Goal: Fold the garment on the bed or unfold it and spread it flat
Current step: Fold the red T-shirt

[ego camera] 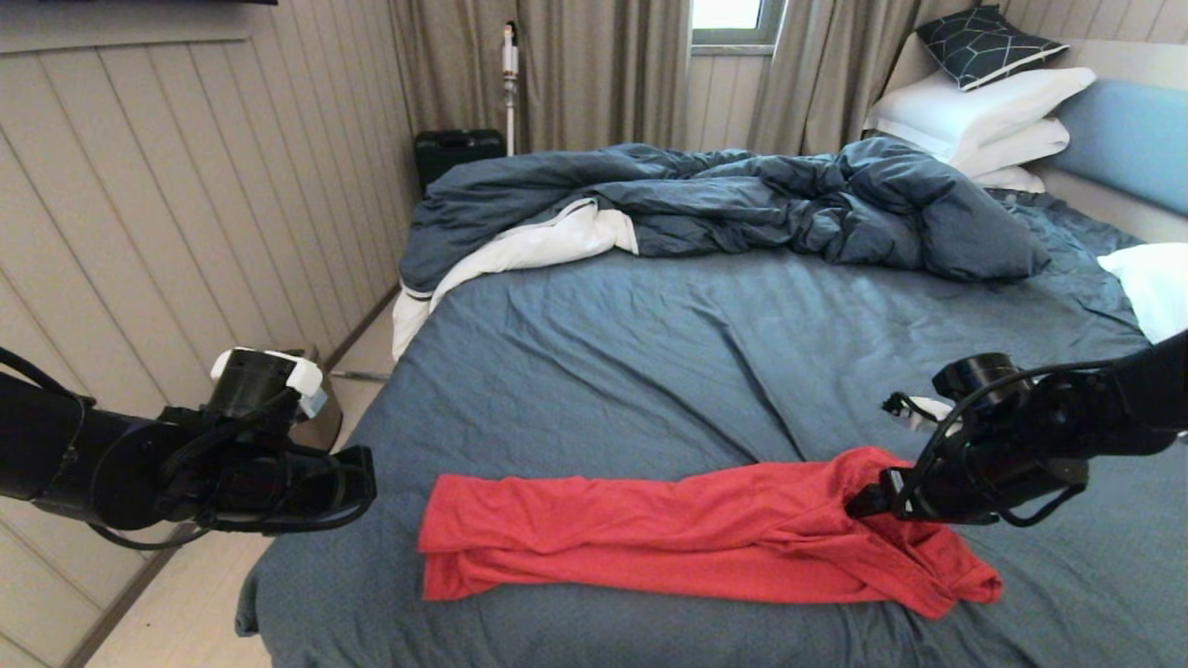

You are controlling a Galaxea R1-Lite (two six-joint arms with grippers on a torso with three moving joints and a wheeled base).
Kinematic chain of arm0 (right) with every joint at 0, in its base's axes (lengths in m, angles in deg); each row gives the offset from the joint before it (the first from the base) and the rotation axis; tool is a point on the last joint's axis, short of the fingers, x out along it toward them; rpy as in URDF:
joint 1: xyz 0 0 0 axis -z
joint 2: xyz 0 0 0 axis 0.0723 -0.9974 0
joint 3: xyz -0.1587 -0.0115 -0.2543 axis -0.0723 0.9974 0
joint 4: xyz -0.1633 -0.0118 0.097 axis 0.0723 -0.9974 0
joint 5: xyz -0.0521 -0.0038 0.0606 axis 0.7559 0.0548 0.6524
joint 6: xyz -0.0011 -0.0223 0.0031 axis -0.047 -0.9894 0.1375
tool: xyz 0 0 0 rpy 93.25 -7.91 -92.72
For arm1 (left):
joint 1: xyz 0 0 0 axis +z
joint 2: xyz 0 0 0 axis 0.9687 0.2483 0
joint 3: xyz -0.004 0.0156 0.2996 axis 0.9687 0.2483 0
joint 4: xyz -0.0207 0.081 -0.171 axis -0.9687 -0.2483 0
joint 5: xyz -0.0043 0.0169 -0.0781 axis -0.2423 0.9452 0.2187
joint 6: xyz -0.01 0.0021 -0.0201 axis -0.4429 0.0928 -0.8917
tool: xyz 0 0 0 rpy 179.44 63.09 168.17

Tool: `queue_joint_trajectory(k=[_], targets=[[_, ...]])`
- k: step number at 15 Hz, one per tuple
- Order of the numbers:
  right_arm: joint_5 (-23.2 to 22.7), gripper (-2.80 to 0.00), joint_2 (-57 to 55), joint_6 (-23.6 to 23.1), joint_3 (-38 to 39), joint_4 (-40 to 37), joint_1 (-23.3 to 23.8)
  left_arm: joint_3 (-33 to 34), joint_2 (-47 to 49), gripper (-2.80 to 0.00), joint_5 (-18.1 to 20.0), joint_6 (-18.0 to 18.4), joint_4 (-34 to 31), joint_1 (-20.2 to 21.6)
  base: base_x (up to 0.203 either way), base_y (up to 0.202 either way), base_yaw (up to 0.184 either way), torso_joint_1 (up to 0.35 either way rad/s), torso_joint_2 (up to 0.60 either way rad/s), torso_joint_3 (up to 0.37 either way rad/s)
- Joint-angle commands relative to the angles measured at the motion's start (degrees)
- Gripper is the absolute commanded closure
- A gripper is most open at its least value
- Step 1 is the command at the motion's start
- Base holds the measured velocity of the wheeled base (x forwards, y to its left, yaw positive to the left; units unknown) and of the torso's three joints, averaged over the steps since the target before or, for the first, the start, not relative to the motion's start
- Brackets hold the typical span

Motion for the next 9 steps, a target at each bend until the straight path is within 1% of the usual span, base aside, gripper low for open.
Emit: queue_joint_trajectory(k=[1,2,7,9], targets=[[-0.07,-2.80,-1.80,0.16,-0.07,-0.07,-1.16,-0.02,0.17,0.00,0.02,-0.17,0.04,-0.01,0.000,0.000,0.000,0.000,0.00,0.000],[0.01,0.00,-2.31,0.16,-0.24,0.02,-1.29,-0.02,0.19,0.00,0.02,-0.17,0.04,-0.01,0.000,0.000,0.000,0.000,0.00,0.000],[-0.01,0.00,-1.05,0.16,-0.23,0.02,-0.36,-0.02,1.22,0.00,0.11,-0.17,0.04,-0.11,0.000,0.000,0.000,0.000,0.00,0.000],[0.16,0.00,0.68,-0.23,-0.08,-0.04,1.71,-0.02,1.22,0.00,0.08,-0.17,0.04,-0.36,0.000,0.000,0.000,0.000,0.00,0.000]])
